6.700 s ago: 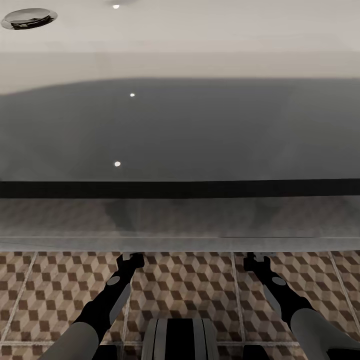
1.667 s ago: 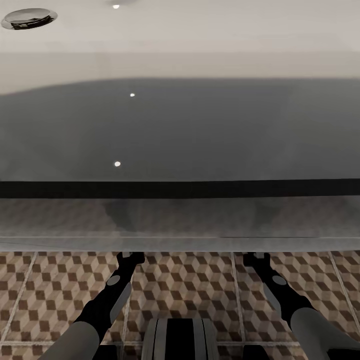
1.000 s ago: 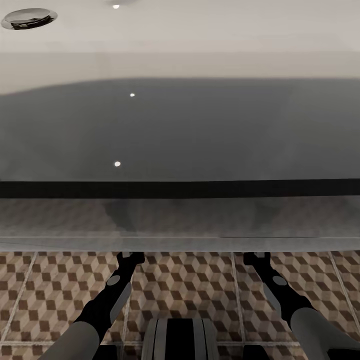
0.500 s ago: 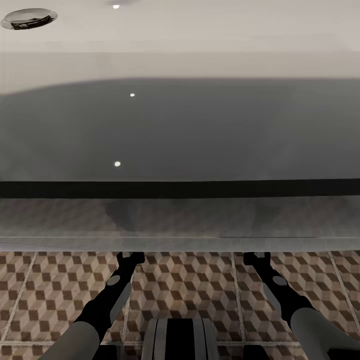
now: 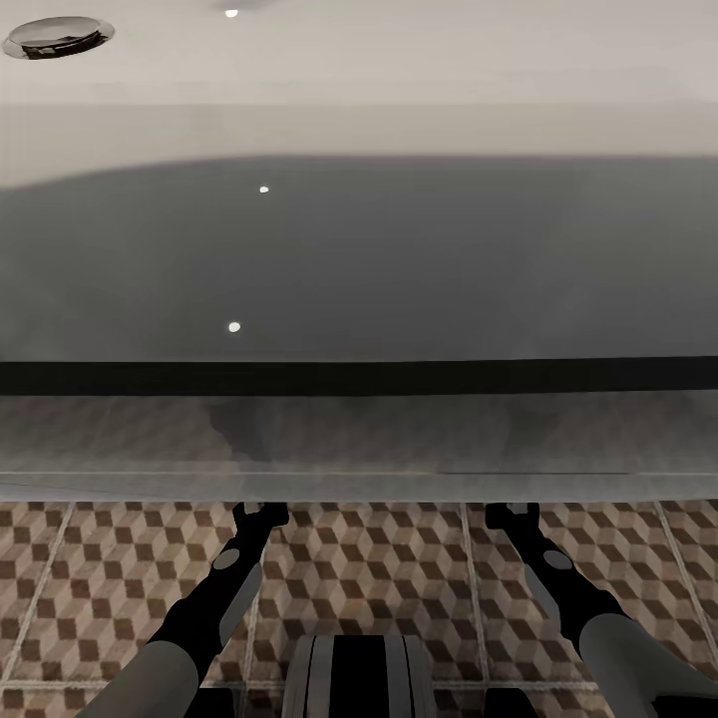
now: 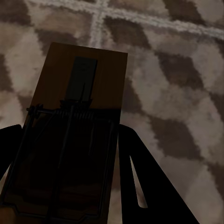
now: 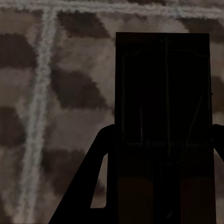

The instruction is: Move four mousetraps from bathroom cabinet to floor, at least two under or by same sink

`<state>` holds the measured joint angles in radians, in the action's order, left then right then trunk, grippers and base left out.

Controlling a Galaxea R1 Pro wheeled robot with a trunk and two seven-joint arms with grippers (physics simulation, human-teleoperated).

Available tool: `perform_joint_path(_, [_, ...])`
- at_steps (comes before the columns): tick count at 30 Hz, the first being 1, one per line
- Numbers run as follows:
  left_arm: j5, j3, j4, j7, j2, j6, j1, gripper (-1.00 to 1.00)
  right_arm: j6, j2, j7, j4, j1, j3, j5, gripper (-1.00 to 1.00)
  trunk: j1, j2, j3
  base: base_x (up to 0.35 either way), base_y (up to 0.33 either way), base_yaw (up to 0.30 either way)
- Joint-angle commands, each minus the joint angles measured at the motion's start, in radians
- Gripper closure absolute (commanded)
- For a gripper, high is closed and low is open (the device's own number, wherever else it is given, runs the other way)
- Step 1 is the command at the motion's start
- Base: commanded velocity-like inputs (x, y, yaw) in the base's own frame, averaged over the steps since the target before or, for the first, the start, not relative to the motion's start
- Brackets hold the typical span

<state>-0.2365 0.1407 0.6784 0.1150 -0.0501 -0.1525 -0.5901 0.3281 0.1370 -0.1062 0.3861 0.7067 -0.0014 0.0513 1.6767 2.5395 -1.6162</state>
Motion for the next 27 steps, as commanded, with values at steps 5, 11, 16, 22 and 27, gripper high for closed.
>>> perform_joint_path(5, [-0.006, 0.007, 0.000, 0.010, 0.001, -0.004, -0.001, 1.00, 0.003, 0.000, -0.007, -0.001, 0.000, -0.001, 0.006, 1.00, 0.000, 0.000, 0.000, 0.000, 0.000, 0.000])
perform_joint_path(11, [-0.006, 0.007, 0.000, 0.009, 0.001, -0.004, -0.001, 1.00, 0.003, 0.000, -0.007, -0.001, 0.000, -0.001, 0.006, 1.00, 0.000, 0.000, 0.000, 0.000, 0.000, 0.000])
perform_joint_path(16, [-0.006, 0.007, 0.000, 0.010, 0.000, -0.004, -0.001, 1.00, 0.003, 0.000, -0.007, -0.001, 0.000, 0.000, 0.005, 1.00, 0.000, 0.000, 0.000, 0.000, 0.000, 0.000])
perform_joint_path(22, [-0.006, 0.007, 0.000, 0.010, -0.002, -0.004, -0.001, 1.00, 0.003, 0.000, -0.007, -0.001, 0.000, 0.000, 0.005, -1.00, 0.000, 0.000, 0.000, 0.000, 0.000, 0.000])
perform_joint_path(27, [-0.004, 0.007, 0.000, 0.011, -0.008, -0.004, -0.001, 1.00, 0.003, 0.000, -0.007, -0.002, 0.000, 0.000, 0.005, -1.00, 0.000, 0.000, 0.000, 0.000, 0.000, 0.000])
